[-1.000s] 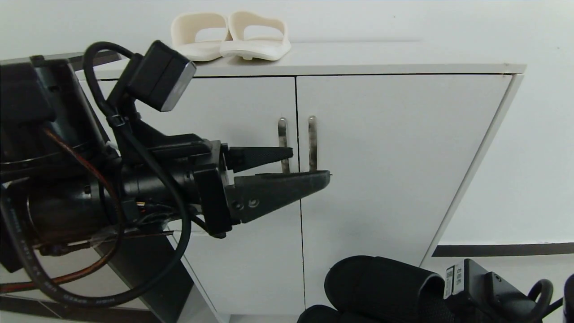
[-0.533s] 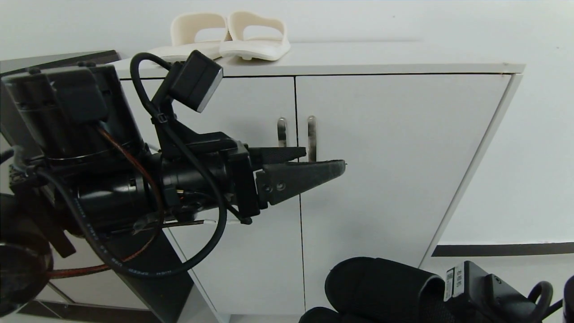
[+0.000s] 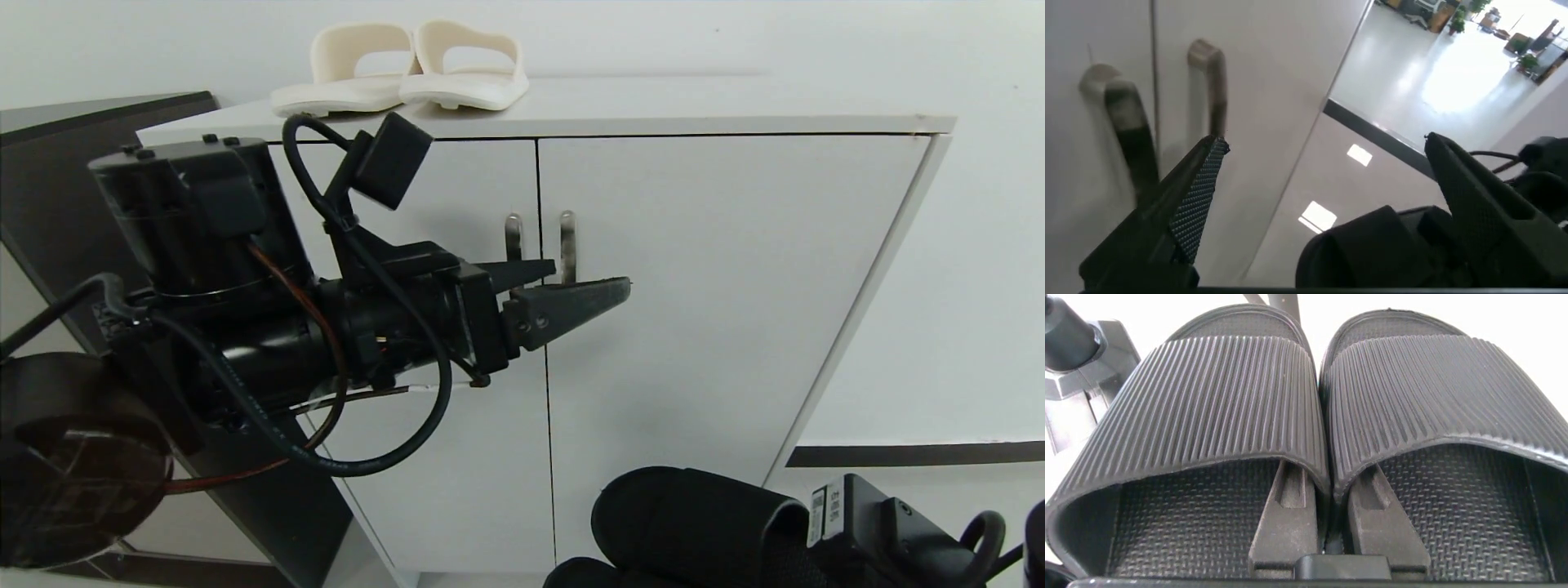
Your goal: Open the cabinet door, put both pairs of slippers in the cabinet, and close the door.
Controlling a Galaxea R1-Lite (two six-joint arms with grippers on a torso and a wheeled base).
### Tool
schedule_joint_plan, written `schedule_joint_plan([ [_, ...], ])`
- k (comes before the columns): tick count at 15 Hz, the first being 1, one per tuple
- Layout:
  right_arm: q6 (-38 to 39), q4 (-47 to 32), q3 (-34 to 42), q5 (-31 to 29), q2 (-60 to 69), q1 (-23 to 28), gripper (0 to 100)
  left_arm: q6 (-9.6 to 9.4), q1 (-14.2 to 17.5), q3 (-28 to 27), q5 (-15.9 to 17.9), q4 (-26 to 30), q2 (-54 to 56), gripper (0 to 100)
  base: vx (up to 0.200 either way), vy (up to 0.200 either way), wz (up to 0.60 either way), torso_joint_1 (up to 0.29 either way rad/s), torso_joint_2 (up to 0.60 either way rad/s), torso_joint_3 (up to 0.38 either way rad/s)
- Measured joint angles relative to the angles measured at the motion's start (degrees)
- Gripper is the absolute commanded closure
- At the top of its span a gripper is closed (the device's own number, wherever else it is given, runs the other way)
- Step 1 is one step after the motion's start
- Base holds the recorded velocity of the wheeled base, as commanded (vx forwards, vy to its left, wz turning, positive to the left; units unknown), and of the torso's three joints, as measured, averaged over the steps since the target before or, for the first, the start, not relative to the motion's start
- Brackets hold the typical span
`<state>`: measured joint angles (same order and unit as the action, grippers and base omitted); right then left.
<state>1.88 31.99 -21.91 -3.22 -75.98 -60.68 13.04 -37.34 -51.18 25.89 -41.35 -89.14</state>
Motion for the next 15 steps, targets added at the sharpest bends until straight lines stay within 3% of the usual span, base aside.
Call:
schedule_joint_plan([
  [3,-0.02,0.06,0.0,0.0,0.0,-0.04,100,-1.11,1.67,-1.27,-0.5,-0.15,-2.6,0,0.0,0.0,0.0,0.0,0.0,0.0],
  [7,-0.02,0.15,-0.13,-0.09,0.1,0.0,100,-1.19,3.72,-2.43,-0.52,-1.67,-5.81,0,0.0,0.0,0.0,0.0,0.0,0.0],
  [12,-0.05,0.13,-0.24,-0.04,0.16,-0.04,100,-1.22,3.02,-3.54,-1.13,-1.71,-8.87,0,0.0,0.0,0.0,0.0,0.0,0.0],
  [13,-0.05,0.11,-0.24,-0.04,0.16,-0.04,100,-1.22,2.8,-3.6,-1.13,-1.69,-9.18,100,0.0,0.0,0.0,0.0,0.0,0.0],
  [15,-0.02,0.11,-0.15,0.02,0.2,0.0,100,-1.52,2.62,-3.69,-1.24,-1.67,-9.48,100,0.0,0.0,0.0,0.0,0.0,0.0],
])
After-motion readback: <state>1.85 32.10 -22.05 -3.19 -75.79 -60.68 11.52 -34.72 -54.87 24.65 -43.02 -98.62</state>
